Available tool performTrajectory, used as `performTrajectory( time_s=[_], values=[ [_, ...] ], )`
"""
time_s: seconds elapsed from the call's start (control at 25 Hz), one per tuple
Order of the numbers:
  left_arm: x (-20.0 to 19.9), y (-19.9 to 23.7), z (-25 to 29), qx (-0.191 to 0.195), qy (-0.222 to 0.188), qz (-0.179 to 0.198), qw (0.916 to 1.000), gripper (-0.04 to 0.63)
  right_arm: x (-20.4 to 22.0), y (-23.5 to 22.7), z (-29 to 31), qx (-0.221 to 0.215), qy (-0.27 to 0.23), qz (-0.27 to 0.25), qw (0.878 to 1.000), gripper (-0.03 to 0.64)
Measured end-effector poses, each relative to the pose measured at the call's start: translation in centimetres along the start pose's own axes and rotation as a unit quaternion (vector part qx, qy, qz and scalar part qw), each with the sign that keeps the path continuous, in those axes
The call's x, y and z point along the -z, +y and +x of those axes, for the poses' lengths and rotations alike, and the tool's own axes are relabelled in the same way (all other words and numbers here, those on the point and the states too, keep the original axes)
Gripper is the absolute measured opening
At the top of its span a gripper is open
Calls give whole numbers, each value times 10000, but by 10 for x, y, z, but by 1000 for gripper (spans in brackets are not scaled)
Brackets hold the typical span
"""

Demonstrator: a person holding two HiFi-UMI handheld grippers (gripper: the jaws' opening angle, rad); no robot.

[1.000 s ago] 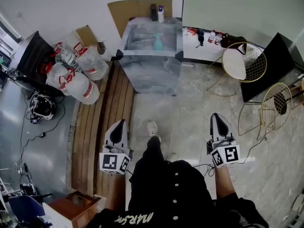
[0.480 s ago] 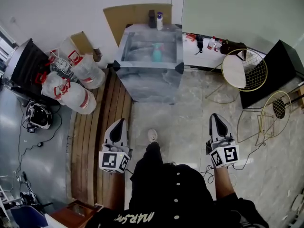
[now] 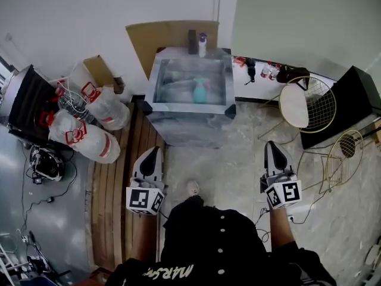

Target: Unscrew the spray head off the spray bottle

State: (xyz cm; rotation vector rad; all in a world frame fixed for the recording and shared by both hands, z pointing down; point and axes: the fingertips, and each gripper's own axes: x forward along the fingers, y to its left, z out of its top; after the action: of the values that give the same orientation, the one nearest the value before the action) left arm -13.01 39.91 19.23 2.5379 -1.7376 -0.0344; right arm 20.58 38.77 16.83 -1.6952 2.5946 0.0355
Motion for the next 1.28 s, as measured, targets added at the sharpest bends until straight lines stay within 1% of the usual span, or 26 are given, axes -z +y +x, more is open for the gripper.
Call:
performTrajectory(
  time_s=[0.28, 0.56, 1.0, 1.28],
  values=[
    [-5, 54, 54, 144, 27, -14, 9999, 25, 1, 5, 76, 60, 36, -38, 10000, 12],
    [-3, 93, 90, 217, 111, -21, 9997, 25, 12, 3, 124, 82, 193, -182, 9996, 12],
    [11, 103, 126, 254, 341, 23, 9991, 25, 31, -18, 157, 88, 301, -133, 9994, 12],
    [10, 113, 170, 104, 414, 85, 9991, 25, 37, -47, 204, -51, 281, -76, 9996, 12]
  ],
)
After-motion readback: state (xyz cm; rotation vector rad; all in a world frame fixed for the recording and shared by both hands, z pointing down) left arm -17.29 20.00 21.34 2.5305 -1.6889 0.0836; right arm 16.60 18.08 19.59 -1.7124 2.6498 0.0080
